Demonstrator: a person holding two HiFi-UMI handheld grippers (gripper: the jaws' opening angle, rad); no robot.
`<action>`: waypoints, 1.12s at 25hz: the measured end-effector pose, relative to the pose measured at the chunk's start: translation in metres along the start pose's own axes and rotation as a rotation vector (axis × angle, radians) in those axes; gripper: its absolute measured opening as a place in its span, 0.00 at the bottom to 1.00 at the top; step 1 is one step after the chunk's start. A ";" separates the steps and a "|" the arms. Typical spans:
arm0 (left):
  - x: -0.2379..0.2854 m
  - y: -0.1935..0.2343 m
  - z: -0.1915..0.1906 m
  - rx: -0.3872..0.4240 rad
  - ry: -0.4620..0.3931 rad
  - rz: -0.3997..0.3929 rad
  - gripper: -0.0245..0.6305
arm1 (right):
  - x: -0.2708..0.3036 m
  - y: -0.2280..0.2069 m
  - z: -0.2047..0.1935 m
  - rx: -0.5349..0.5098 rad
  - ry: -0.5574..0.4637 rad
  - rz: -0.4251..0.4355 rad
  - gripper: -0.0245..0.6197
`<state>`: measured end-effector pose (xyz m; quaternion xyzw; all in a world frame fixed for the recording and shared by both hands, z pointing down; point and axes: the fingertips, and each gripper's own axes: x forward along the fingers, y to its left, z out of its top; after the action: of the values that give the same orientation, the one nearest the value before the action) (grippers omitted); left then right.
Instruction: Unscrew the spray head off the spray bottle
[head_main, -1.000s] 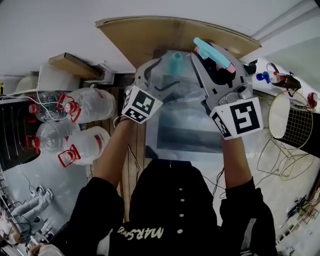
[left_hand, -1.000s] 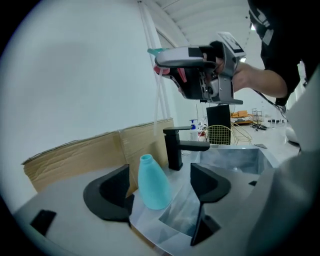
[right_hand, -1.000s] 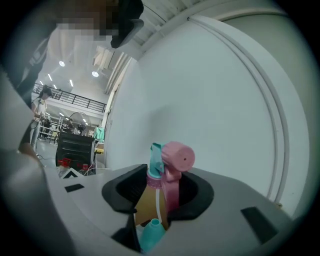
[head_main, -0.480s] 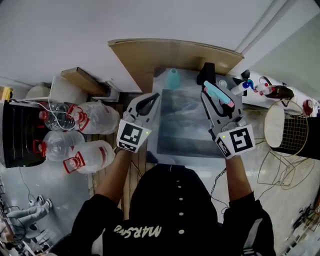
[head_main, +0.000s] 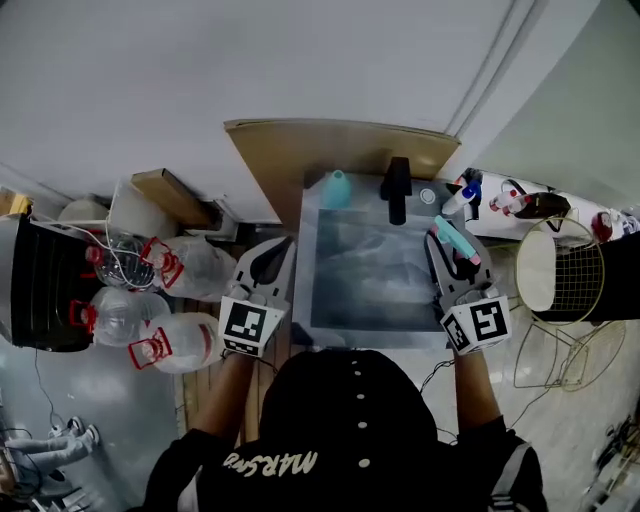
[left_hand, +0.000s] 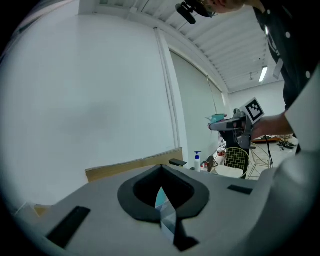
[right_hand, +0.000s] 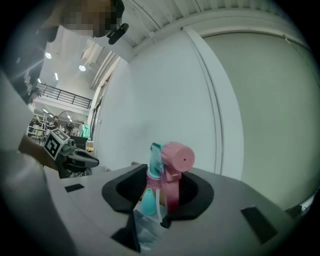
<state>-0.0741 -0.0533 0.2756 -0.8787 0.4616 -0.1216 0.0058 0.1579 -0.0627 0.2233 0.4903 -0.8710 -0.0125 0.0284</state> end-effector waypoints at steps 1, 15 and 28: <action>-0.004 0.000 0.002 -0.004 -0.006 0.010 0.07 | -0.005 -0.004 0.000 0.004 0.001 -0.013 0.27; -0.039 -0.003 0.020 -0.032 -0.072 0.124 0.07 | -0.053 -0.024 -0.009 0.049 -0.020 -0.155 0.27; -0.031 -0.005 0.020 -0.004 -0.075 0.108 0.07 | -0.043 -0.008 -0.006 0.042 -0.021 -0.124 0.27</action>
<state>-0.0824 -0.0277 0.2499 -0.8564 0.5082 -0.0869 0.0278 0.1875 -0.0305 0.2275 0.5436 -0.8393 -0.0014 0.0080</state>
